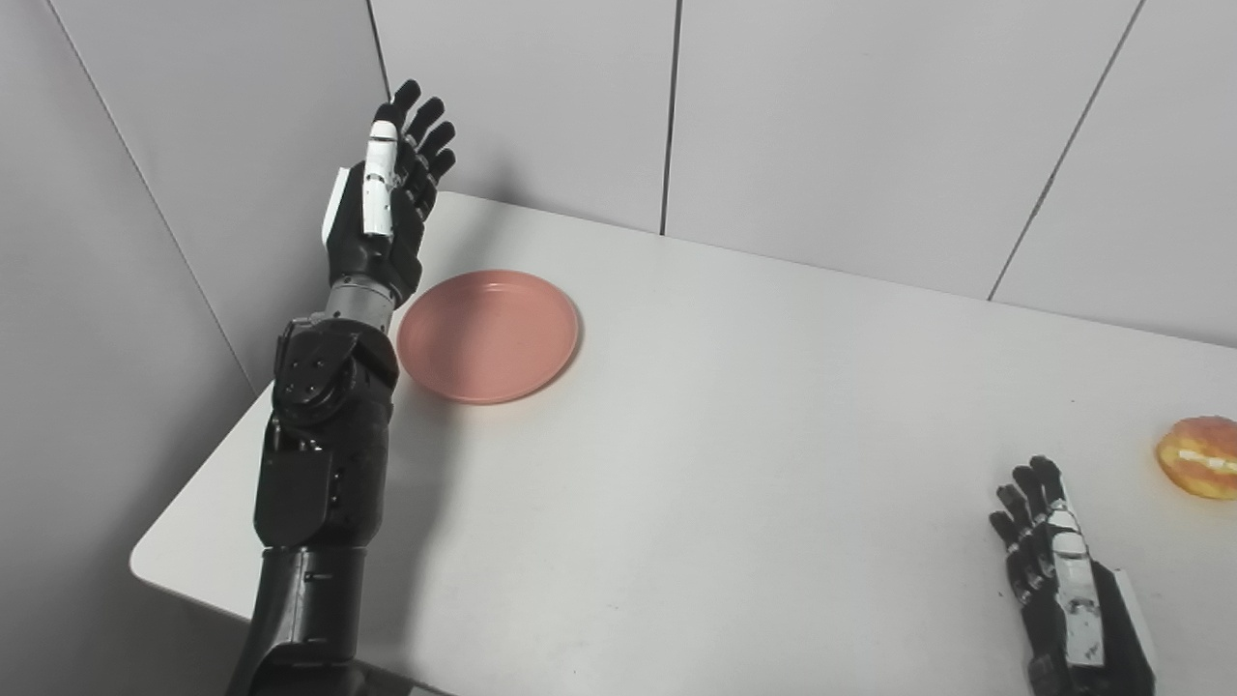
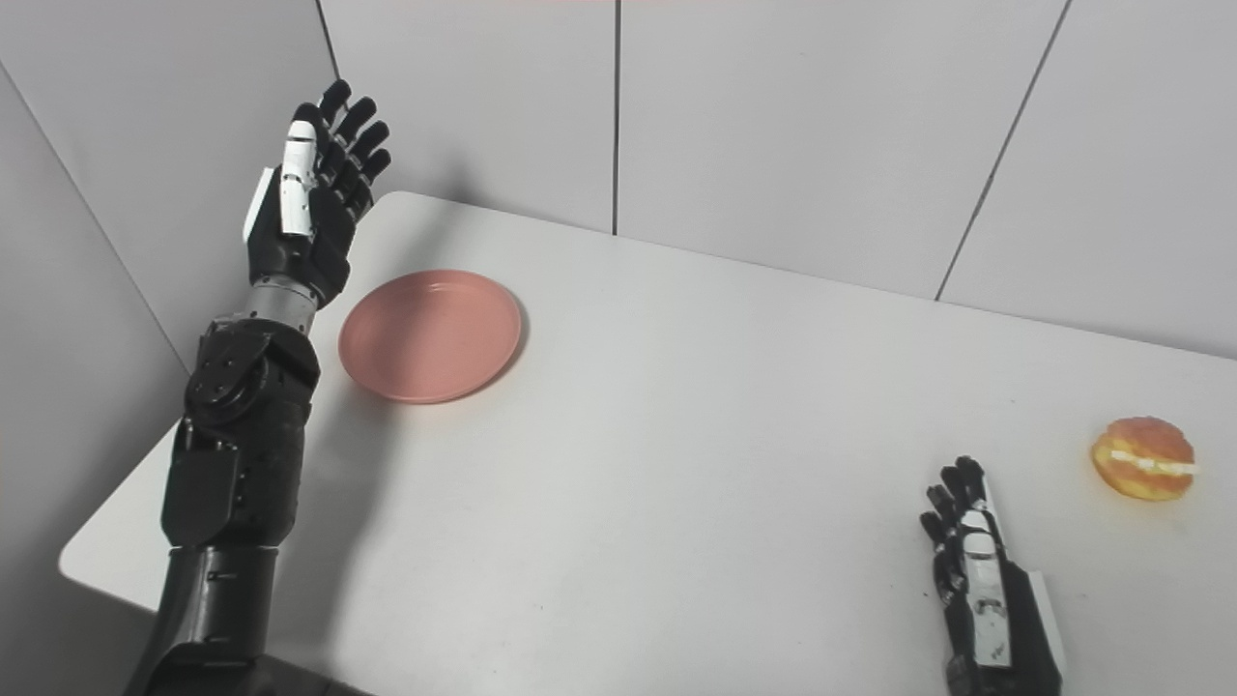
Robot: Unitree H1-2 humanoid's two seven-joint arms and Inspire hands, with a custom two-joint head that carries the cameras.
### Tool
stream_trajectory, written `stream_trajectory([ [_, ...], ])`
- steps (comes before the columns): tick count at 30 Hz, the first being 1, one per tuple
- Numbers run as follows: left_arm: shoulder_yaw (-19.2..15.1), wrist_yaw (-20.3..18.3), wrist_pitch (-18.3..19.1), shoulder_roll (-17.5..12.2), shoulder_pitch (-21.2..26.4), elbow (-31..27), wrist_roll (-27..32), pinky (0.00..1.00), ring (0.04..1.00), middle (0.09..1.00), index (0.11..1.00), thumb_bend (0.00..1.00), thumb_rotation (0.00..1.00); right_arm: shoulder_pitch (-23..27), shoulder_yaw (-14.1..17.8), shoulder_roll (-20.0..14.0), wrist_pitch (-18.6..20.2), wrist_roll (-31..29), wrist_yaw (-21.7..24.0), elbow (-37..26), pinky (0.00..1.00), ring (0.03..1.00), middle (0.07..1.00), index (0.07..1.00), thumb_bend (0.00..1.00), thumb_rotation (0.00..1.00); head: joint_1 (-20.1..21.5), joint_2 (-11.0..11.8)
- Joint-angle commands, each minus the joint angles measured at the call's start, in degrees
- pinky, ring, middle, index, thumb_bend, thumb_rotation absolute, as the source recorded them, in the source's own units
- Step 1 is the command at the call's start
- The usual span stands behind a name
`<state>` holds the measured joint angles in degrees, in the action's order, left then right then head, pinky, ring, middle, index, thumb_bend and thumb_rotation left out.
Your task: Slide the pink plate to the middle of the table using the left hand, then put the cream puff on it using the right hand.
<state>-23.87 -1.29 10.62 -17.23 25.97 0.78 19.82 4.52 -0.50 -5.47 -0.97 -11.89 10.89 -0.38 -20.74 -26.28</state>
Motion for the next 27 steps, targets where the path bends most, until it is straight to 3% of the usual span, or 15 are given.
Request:
stream_trajectory([
  [1,-1.1,0.41,-2.14,-2.7,2.46,-0.02,0.37,0.89,0.89,0.893,0.877,0.41,1.0,-0.46,0.28,-0.11,-0.88,0.36,0.01,0.42,1.0,1.0,1.0,1.0,0.11,1.0,-0.04,-0.05],
  [14,-3.52,0.51,-2.36,-5.66,1.74,5.07,1.74,0.9,0.895,0.904,0.89,0.39,1.0,-0.4,0.41,-0.44,-0.2,0.4,0.04,0.27,1.0,1.0,1.0,1.0,0.12,1.0,-0.4,-0.18],
  [27,-3.75,0.34,-2.28,-5.89,-0.83,6.61,2.24,0.9,0.894,0.899,0.893,0.36,1.0,-0.46,0.44,-0.28,0.12,0.88,-0.21,-0.12,1.0,1.0,1.0,1.0,0.11,1.0,-0.35,-0.21],
])
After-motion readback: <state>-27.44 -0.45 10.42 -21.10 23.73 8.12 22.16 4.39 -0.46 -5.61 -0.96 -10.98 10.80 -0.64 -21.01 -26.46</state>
